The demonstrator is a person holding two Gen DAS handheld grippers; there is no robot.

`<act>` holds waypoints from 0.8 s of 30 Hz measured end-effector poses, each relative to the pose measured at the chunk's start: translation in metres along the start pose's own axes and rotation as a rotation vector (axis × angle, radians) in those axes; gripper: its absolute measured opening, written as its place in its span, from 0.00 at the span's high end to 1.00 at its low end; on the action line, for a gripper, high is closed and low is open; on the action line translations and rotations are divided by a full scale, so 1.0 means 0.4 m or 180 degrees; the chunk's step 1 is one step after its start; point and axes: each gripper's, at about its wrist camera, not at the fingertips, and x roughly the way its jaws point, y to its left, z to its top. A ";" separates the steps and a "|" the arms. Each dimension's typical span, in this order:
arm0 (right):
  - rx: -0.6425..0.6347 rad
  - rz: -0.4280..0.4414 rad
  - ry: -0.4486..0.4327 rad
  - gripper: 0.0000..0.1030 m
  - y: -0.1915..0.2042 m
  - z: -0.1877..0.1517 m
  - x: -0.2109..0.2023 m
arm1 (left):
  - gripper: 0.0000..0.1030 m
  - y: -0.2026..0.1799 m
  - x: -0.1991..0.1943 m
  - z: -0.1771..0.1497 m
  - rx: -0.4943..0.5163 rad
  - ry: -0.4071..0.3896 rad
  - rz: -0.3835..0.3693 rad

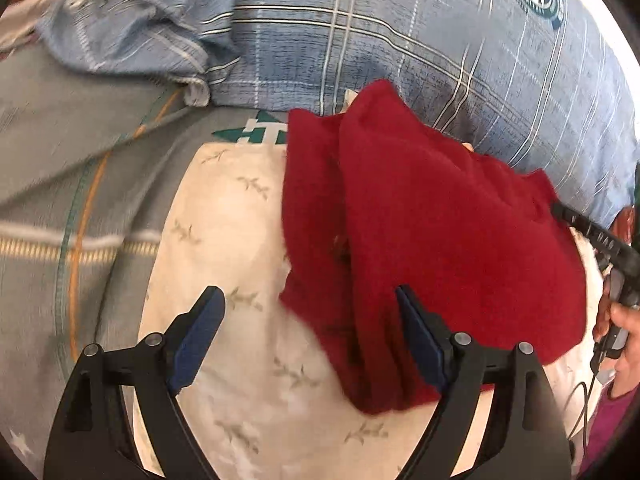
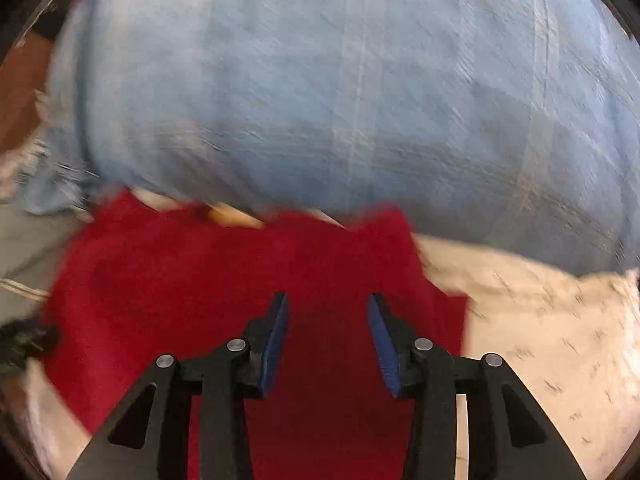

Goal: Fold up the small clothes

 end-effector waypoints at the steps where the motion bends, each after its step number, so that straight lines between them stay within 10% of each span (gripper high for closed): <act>1: -0.0045 0.0157 -0.0017 0.57 0.033 0.016 -0.009 | 0.16 0.003 -0.008 -0.009 -0.0023 -0.0010 -0.0025; 6: -0.0123 0.0970 0.0102 0.51 0.244 0.086 0.040 | 0.16 0.006 -0.048 -0.040 0.0017 -0.0075 -0.0186; 20: -0.0428 0.1245 0.0657 0.53 0.551 0.118 0.214 | 0.16 0.009 -0.071 -0.060 0.0354 -0.0162 -0.0460; 24: -0.0625 0.1079 0.0588 0.92 0.585 0.107 0.237 | 0.19 0.001 -0.057 -0.061 0.0393 -0.0153 -0.0534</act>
